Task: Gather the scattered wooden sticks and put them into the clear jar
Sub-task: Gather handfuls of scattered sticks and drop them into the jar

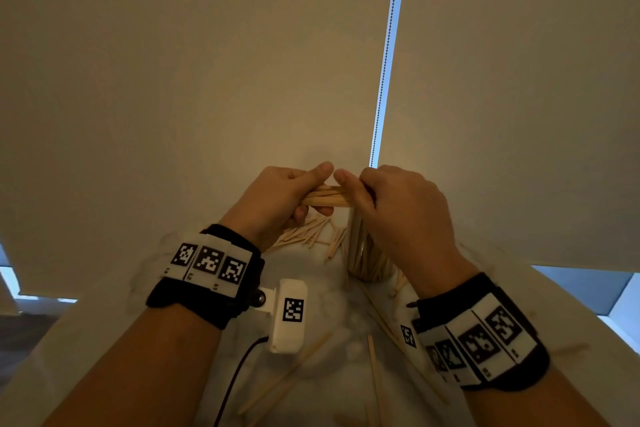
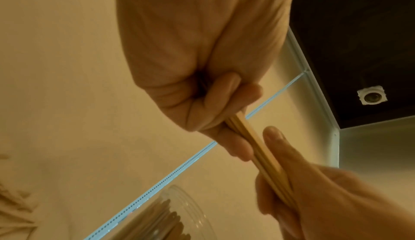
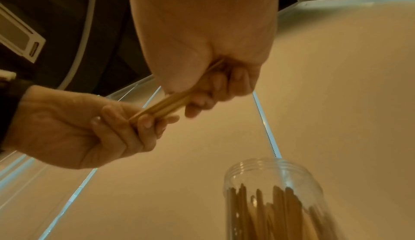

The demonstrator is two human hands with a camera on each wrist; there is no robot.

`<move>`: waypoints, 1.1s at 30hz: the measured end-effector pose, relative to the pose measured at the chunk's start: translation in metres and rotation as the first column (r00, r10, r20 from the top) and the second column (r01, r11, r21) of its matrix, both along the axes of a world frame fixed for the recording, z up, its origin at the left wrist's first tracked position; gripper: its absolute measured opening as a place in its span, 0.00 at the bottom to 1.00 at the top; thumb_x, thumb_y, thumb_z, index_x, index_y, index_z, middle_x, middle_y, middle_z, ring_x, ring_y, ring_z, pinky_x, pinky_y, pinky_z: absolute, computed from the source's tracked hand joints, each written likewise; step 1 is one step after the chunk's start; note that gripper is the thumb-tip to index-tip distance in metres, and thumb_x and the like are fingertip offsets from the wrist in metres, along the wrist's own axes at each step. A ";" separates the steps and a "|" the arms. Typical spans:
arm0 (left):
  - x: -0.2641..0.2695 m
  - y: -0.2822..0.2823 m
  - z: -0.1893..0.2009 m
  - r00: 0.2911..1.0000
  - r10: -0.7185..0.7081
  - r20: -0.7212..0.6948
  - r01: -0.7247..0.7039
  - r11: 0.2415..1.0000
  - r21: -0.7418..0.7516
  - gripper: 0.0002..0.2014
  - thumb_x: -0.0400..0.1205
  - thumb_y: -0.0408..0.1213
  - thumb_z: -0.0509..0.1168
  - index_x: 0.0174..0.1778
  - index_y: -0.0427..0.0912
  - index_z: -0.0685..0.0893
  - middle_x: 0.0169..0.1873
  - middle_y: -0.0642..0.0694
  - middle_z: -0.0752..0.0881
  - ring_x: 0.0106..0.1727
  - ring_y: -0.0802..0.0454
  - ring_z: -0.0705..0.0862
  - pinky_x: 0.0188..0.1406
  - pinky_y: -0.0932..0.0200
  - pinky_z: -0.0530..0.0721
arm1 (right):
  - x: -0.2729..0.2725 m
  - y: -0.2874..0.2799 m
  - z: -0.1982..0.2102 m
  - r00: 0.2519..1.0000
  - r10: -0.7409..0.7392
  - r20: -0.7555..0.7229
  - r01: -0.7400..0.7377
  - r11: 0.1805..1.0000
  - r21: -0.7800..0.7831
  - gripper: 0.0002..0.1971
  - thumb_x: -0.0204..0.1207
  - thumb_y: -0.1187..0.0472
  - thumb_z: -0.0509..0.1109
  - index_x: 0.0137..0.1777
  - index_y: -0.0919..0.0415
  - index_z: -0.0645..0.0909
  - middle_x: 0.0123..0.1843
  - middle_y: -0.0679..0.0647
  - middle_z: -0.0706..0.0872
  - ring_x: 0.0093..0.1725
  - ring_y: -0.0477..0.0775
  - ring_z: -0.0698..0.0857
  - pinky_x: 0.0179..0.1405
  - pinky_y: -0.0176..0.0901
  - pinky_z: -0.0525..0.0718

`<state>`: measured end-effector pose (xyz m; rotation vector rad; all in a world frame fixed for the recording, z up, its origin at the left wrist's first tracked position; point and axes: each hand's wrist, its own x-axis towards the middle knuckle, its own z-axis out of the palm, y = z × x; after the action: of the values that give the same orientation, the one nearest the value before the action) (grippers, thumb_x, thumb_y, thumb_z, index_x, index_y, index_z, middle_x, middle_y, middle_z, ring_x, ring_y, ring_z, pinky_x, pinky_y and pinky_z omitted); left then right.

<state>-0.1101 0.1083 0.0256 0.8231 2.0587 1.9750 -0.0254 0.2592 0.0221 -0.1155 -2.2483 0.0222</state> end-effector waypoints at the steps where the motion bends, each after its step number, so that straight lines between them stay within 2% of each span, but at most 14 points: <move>1: 0.002 0.003 0.000 1.000 0.013 -0.014 -0.013 1.000 0.001 0.25 0.85 0.54 0.65 0.41 0.33 0.91 0.32 0.36 0.89 0.20 0.54 0.69 0.17 0.66 0.67 | 0.001 -0.001 0.000 0.999 -0.051 -0.011 0.051 0.999 0.014 0.33 0.84 0.32 0.45 0.29 0.53 0.74 0.25 0.49 0.72 0.25 0.51 0.75 0.24 0.41 0.67; 4: 0.007 0.012 0.002 0.994 0.083 -0.073 -0.083 0.997 0.011 0.25 0.86 0.57 0.61 0.44 0.37 0.92 0.33 0.42 0.90 0.27 0.50 0.82 0.24 0.60 0.80 | 0.003 0.001 0.002 0.987 -0.164 -0.006 0.163 0.986 -0.017 0.38 0.84 0.31 0.42 0.28 0.53 0.81 0.20 0.49 0.73 0.22 0.50 0.75 0.24 0.40 0.69; 6: 0.008 0.015 0.001 0.981 0.126 -0.144 -0.127 0.992 0.002 0.23 0.85 0.60 0.61 0.46 0.44 0.92 0.42 0.45 0.92 0.41 0.49 0.91 0.38 0.54 0.91 | 0.003 0.002 0.002 0.982 -0.187 0.008 0.187 0.980 -0.061 0.38 0.84 0.32 0.42 0.28 0.53 0.82 0.19 0.49 0.73 0.21 0.49 0.74 0.24 0.40 0.70; 8: 0.010 0.014 0.000 0.974 0.106 -0.199 -0.114 0.993 -0.026 0.22 0.84 0.61 0.61 0.48 0.47 0.91 0.47 0.45 0.91 0.46 0.48 0.92 0.47 0.48 0.92 | 0.002 0.002 0.001 0.979 -0.201 0.022 0.202 0.973 -0.109 0.38 0.84 0.32 0.43 0.29 0.54 0.83 0.21 0.49 0.75 0.22 0.51 0.77 0.25 0.41 0.75; 9: 0.013 0.014 0.000 0.976 0.073 -0.207 -0.082 0.996 -0.037 0.22 0.85 0.60 0.61 0.49 0.46 0.91 0.45 0.44 0.91 0.43 0.47 0.92 0.46 0.48 0.93 | 0.003 0.003 0.002 0.979 -0.203 0.032 0.206 0.970 -0.130 0.37 0.84 0.33 0.44 0.30 0.54 0.84 0.23 0.50 0.77 0.23 0.53 0.78 0.25 0.42 0.77; 11: 0.018 0.013 0.001 0.964 0.023 -0.266 -0.050 0.994 -0.092 0.22 0.85 0.58 0.63 0.45 0.42 0.90 0.33 0.45 0.91 0.29 0.49 0.89 0.35 0.54 0.90 | 0.002 0.005 0.002 0.983 -0.179 0.040 0.183 0.971 -0.156 0.35 0.85 0.34 0.45 0.33 0.54 0.84 0.26 0.51 0.80 0.26 0.53 0.79 0.25 0.41 0.74; 13: 0.022 0.014 0.003 0.936 0.057 -0.348 -0.109 0.985 -0.134 0.24 0.84 0.57 0.65 0.34 0.40 0.88 0.21 0.48 0.87 0.18 0.56 0.79 0.23 0.64 0.80 | 0.002 0.010 0.003 0.994 -0.098 0.044 0.105 0.974 -0.203 0.33 0.86 0.35 0.46 0.33 0.54 0.83 0.26 0.51 0.80 0.27 0.52 0.79 0.24 0.41 0.68; 15: 0.020 0.013 0.003 0.924 0.117 -0.364 -0.170 0.978 -0.117 0.25 0.83 0.56 0.67 0.28 0.39 0.85 0.14 0.51 0.81 0.15 0.59 0.73 0.20 0.67 0.74 | 0.001 0.012 0.003 0.997 0.052 0.048 -0.034 0.949 -0.314 0.32 0.85 0.35 0.47 0.32 0.54 0.80 0.26 0.50 0.80 0.28 0.50 0.80 0.26 0.41 0.69; 17: 0.014 0.011 0.002 0.932 0.158 -0.327 -0.195 0.977 -0.082 0.25 0.81 0.56 0.69 0.27 0.38 0.86 0.15 0.48 0.81 0.16 0.56 0.73 0.21 0.66 0.73 | 0.001 0.011 0.003 0.981 0.196 0.001 -0.179 0.895 -0.409 0.29 0.85 0.36 0.50 0.33 0.54 0.78 0.27 0.50 0.81 0.29 0.48 0.80 0.28 0.40 0.72; 19: 0.009 0.009 0.001 0.953 0.175 -0.245 -0.187 0.982 -0.024 0.24 0.80 0.55 0.71 0.31 0.36 0.88 0.21 0.44 0.85 0.18 0.55 0.73 0.20 0.64 0.72 | 0.001 0.010 0.004 0.965 0.254 -0.062 -0.258 0.887 -0.382 0.27 0.86 0.38 0.53 0.33 0.54 0.77 0.27 0.51 0.79 0.29 0.48 0.79 0.29 0.39 0.73; 22: 0.006 0.009 0.000 0.986 0.140 -0.087 -0.133 0.988 0.083 0.21 0.80 0.49 0.73 0.42 0.29 0.88 0.28 0.39 0.88 0.21 0.55 0.77 0.20 0.66 0.76 | 0.001 0.008 0.005 0.987 0.150 -0.054 -0.157 0.972 -0.174 0.27 0.87 0.39 0.53 0.29 0.52 0.72 0.27 0.49 0.74 0.29 0.50 0.76 0.28 0.43 0.70; 25: 0.010 0.015 0.000 0.998 0.064 0.023 -0.067 0.983 0.168 0.19 0.81 0.44 0.73 0.50 0.27 0.86 0.30 0.42 0.88 0.25 0.53 0.85 0.23 0.66 0.82 | 0.001 0.005 0.001 0.999 -0.005 -0.032 0.002 0.995 -0.095 0.32 0.86 0.37 0.49 0.29 0.53 0.79 0.23 0.49 0.75 0.26 0.50 0.77 0.25 0.42 0.69; 28: 0.014 0.021 0.001 0.999 0.038 0.027 -0.042 0.983 0.178 0.21 0.81 0.50 0.72 0.49 0.30 0.86 0.30 0.44 0.87 0.24 0.50 0.85 0.22 0.64 0.83 | 0.002 0.006 0.000 0.994 -0.106 0.005 0.106 0.985 -0.137 0.35 0.85 0.35 0.47 0.30 0.54 0.85 0.20 0.50 0.76 0.22 0.49 0.76 0.23 0.40 0.70; 33: 0.014 0.019 0.000 0.989 0.150 -0.019 -0.142 0.966 0.216 0.19 0.80 0.47 0.74 0.44 0.30 0.84 0.27 0.47 0.85 0.20 0.52 0.81 0.18 0.65 0.78 | 0.003 -0.002 0.000 0.994 -0.075 -0.082 0.067 0.993 -0.096 0.30 0.86 0.35 0.49 0.32 0.52 0.78 0.26 0.47 0.75 0.26 0.48 0.76 0.24 0.40 0.73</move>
<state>-0.0965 0.1278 0.0253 0.7685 2.0021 2.3100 -0.0220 0.2572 0.0225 -0.2406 -2.1565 0.0919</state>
